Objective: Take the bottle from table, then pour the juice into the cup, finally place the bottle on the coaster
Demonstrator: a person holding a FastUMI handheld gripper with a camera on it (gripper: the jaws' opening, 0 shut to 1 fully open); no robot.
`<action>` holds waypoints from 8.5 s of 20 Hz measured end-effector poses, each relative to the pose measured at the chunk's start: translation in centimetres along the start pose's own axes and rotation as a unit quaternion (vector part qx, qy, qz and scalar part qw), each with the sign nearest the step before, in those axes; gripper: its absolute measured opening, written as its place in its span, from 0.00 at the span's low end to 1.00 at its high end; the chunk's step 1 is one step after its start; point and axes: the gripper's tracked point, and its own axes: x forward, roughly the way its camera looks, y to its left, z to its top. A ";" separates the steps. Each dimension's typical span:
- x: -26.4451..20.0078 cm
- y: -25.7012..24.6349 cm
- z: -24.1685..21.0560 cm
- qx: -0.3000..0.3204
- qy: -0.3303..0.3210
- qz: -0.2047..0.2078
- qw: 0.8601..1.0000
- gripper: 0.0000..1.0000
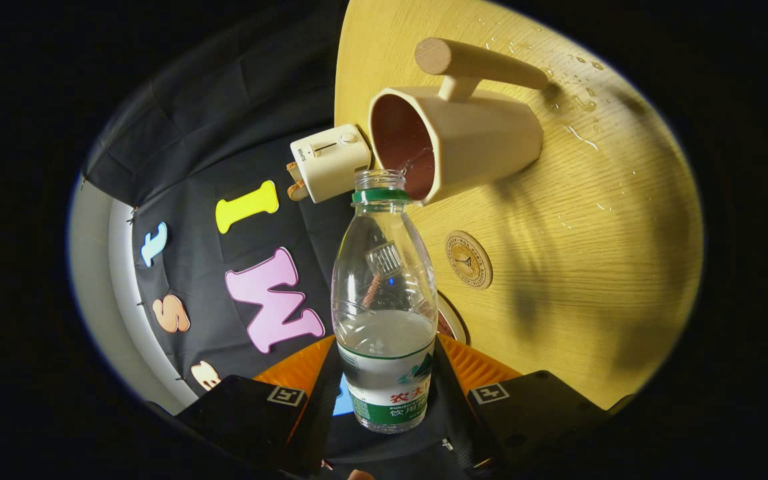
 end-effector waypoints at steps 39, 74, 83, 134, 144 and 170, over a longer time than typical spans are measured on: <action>-0.2 4.1 0.8 0.126 -0.025 0.023 0.991 0.75; 0.2 4.8 0.2 -0.545 -0.142 -0.002 0.826 0.75; 2.5 7.2 -2.0 -0.730 -0.196 -0.008 0.655 0.75; 12.1 -1.2 0.9 -0.786 -0.231 -0.072 0.569 1.00; 7.4 -2.1 -0.6 -0.788 -0.213 -0.076 0.573 1.00; -9.0 8.4 -8.1 -0.809 -0.109 0.041 0.576 1.00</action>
